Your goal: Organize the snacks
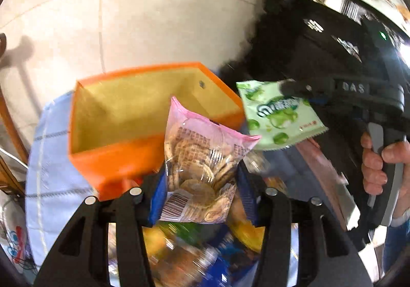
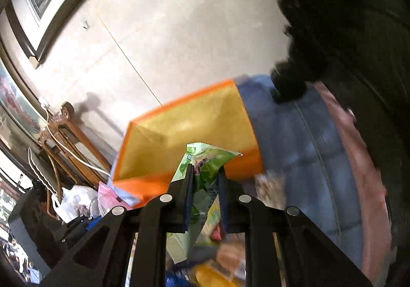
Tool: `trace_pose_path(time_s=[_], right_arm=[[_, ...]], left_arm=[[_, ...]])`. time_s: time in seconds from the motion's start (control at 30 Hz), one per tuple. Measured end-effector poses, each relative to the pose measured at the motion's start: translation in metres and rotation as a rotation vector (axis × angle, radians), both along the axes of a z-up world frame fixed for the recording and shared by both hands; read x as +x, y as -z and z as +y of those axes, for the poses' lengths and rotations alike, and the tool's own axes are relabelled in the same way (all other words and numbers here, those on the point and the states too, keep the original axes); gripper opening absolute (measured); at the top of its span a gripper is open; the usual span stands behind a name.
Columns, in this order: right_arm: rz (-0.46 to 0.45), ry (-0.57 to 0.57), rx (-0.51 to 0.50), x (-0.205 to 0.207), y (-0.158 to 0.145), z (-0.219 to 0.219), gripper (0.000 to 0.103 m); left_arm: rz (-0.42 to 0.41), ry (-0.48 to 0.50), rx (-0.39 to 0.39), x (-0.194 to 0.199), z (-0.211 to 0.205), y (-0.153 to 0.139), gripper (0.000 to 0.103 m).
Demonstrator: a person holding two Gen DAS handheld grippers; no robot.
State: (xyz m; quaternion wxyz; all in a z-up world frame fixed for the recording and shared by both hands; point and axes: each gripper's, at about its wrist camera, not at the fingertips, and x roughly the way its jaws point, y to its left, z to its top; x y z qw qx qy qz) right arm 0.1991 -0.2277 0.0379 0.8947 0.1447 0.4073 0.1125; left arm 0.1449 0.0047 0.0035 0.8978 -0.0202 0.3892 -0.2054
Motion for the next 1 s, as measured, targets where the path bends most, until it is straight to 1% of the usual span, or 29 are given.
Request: trace_pose_path(time_s=[0.03,0.1,0.13,0.17,0.23,0.3,0.4,0.43,0.47,0.5,0.53,0.57,0.63,0.7,0.73,0.77,0.8,0.83,0.9,0.97,1.0], right_arm=[[-0.002,-0.015,-0.007,0.010,0.001,0.005,0.017],[-0.006,-0.046,-0.052,0.032,0.001,0.020,0.017],[-0.003,-0.055,-0.066,0.047,0.007,0.026,0.017],[0.004,-0.058,-0.068,0.057,0.010,0.030,0.017],[0.027,-0.057,-0.078,0.079,0.017,0.037,0.017],[0.042,-0.055,-0.129,0.099,0.026,0.043,0.017],[0.047,-0.068,-0.169,0.113,0.035,0.049,0.017],[0.048,-0.081,-0.171,0.118,0.037,0.050,0.020],[0.048,-0.091,-0.181,0.120,0.038,0.051,0.027],[0.051,-0.101,-0.206,0.123,0.039,0.052,0.040],[0.045,-0.091,-0.228,0.120,0.039,0.052,0.077],[0.023,-0.074,-0.241,0.116,0.036,0.049,0.090],[-0.004,-0.049,-0.260,0.104,0.029,0.045,0.092],[-0.004,-0.040,-0.255,0.090,0.024,0.040,0.094],[-0.002,-0.036,-0.255,0.077,0.023,0.037,0.096],[0.002,-0.033,-0.261,0.069,0.022,0.038,0.097],[0.010,-0.030,-0.268,0.059,0.023,0.037,0.098],[0.028,-0.032,-0.267,0.045,0.029,0.037,0.099],[0.059,-0.027,-0.257,0.028,0.042,0.036,0.099],[0.117,-0.006,-0.238,0.009,0.065,0.038,0.099],[0.164,0.008,-0.217,0.002,0.082,0.038,0.099]], left_arm=[[-0.006,-0.020,0.008,0.014,0.006,-0.007,0.048],[-0.035,-0.047,0.038,0.033,0.008,-0.011,0.048],[-0.051,-0.071,0.068,0.048,0.012,-0.014,0.048],[-0.055,-0.085,0.077,0.057,0.016,-0.014,0.048],[-0.036,-0.113,0.095,0.081,0.023,-0.010,0.048],[-0.019,-0.143,0.106,0.098,0.028,-0.003,0.048],[0.019,-0.188,0.106,0.120,0.041,0.012,0.048],[0.019,-0.202,0.112,0.123,0.040,0.015,0.049],[0.023,-0.223,0.120,0.127,0.044,0.019,0.055],[0.034,-0.232,0.120,0.128,0.046,0.021,0.081],[0.044,-0.243,0.113,0.126,0.049,0.022,0.096],[0.039,-0.270,0.095,0.122,0.054,0.021,0.099],[0.031,-0.288,0.085,0.113,0.058,0.018,0.099],[0.032,-0.291,0.112,0.099,0.062,0.017,0.099],[0.030,-0.284,0.122,0.091,0.063,0.016,0.099],[0.028,-0.251,0.135,0.076,0.064,0.015,0.099],[0.015,-0.247,0.143,0.070,0.066,0.017,0.099],[0.006,-0.225,0.161,0.060,0.066,0.019,0.099],[-0.033,-0.148,0.212,0.031,0.062,0.022,0.099],[-0.058,-0.083,0.277,0.011,0.056,0.027,0.099],[-0.070,-0.042,0.304,0.005,0.053,0.031,0.099]])
